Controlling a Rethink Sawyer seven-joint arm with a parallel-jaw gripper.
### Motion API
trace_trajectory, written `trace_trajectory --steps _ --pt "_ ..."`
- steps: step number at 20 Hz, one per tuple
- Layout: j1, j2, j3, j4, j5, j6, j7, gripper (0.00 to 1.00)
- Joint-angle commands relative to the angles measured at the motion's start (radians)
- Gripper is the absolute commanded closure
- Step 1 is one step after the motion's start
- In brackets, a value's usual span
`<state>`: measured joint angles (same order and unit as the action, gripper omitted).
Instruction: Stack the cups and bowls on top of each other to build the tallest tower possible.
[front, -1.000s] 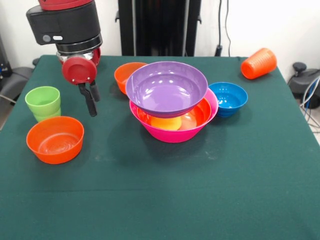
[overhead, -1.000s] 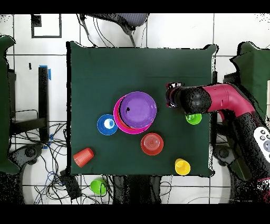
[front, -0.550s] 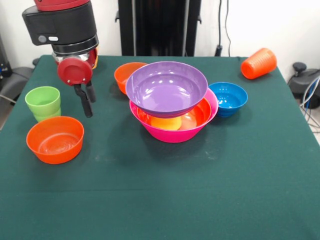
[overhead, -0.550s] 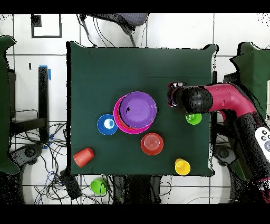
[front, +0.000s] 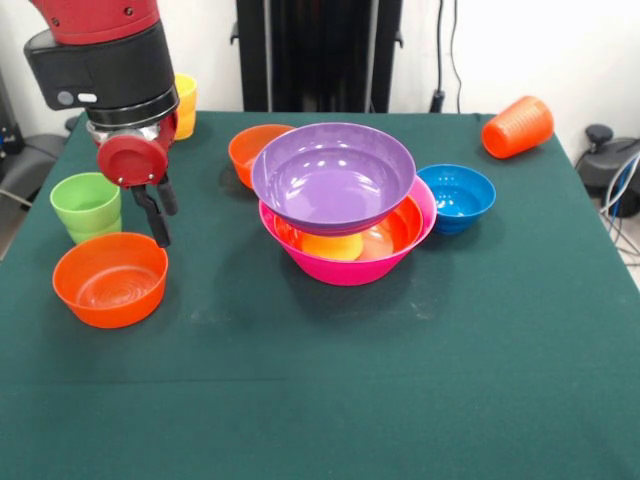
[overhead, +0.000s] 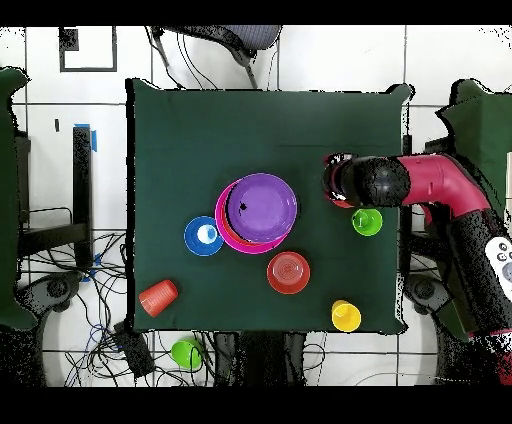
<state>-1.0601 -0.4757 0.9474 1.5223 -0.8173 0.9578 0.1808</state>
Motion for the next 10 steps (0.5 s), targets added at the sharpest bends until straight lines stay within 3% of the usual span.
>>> trace_trajectory --steps 1,10 --pt "0.018 0.054 -0.060 -0.080 -0.049 0.123 -0.312 0.00" --pt "0.015 0.053 -0.068 -0.069 -0.046 0.096 -0.314 0.00"
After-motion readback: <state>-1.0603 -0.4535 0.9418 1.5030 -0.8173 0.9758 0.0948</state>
